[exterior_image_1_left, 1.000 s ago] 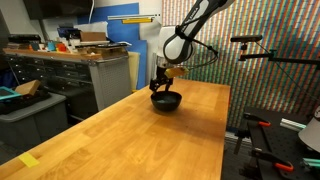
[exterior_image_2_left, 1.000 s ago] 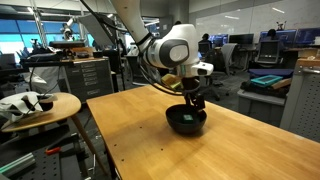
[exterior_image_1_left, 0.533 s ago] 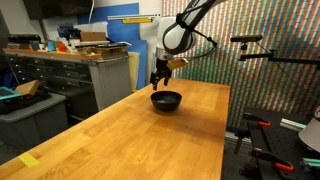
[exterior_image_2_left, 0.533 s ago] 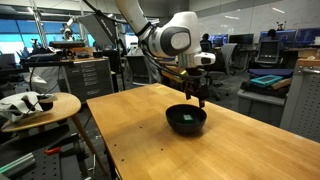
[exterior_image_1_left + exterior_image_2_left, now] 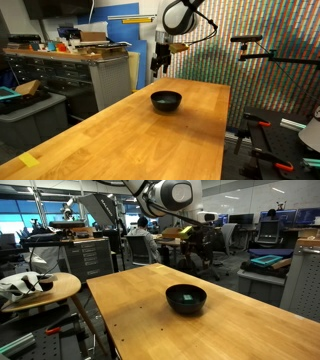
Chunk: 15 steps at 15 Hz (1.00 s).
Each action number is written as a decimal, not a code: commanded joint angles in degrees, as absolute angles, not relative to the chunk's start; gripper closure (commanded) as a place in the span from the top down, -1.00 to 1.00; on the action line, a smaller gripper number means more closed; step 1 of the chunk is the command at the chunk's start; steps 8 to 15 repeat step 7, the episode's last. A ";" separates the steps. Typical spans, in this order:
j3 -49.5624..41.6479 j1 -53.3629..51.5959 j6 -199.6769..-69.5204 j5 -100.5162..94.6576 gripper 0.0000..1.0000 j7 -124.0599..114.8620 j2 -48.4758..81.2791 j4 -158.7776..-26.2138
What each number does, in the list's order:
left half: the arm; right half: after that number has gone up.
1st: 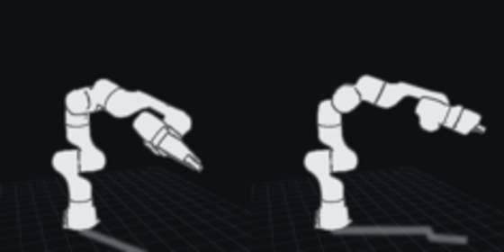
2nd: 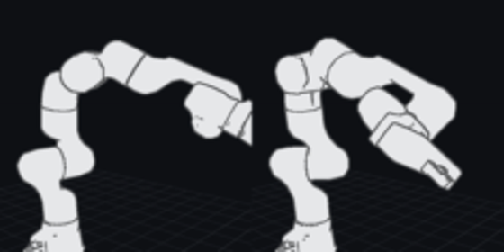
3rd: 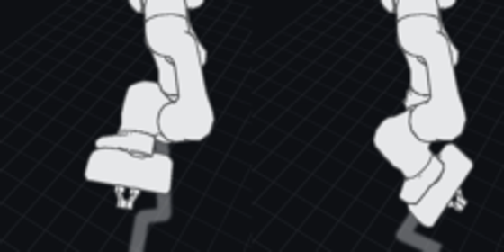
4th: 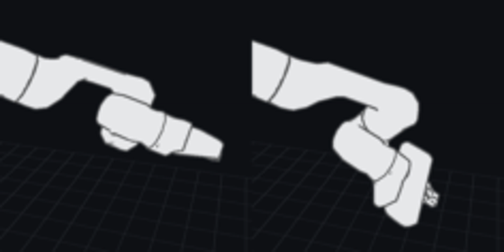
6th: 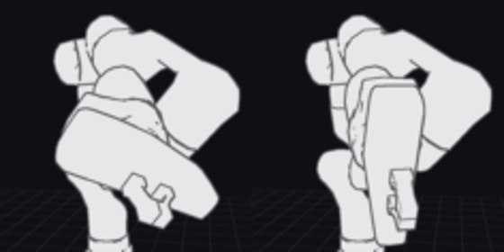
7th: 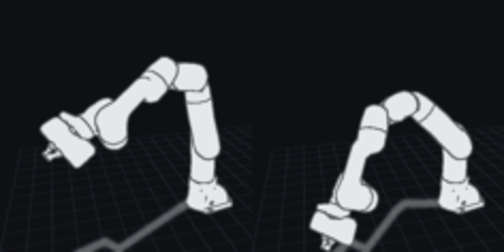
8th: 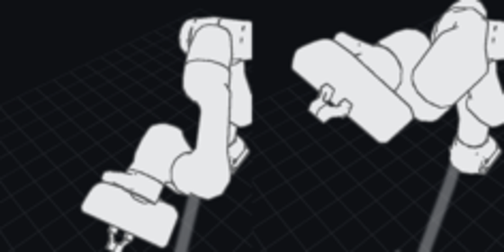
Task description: Put the green block in the bowl
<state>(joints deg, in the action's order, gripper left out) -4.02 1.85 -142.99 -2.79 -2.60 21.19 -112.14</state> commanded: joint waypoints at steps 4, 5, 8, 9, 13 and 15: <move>-3.65 2.21 -138.51 -2.91 1.00 0.08 18.31 -111.36; -3.65 2.21 -138.53 -2.91 1.00 0.06 18.33 -111.47; -3.65 2.21 -138.59 -2.91 1.00 0.05 18.87 -111.52; -3.65 2.21 -138.59 -2.91 1.00 0.05 18.87 -111.52; -3.65 2.21 -138.59 -2.91 1.00 0.05 18.87 -111.52; -3.65 2.21 -138.59 -2.91 1.00 0.05 18.87 -111.52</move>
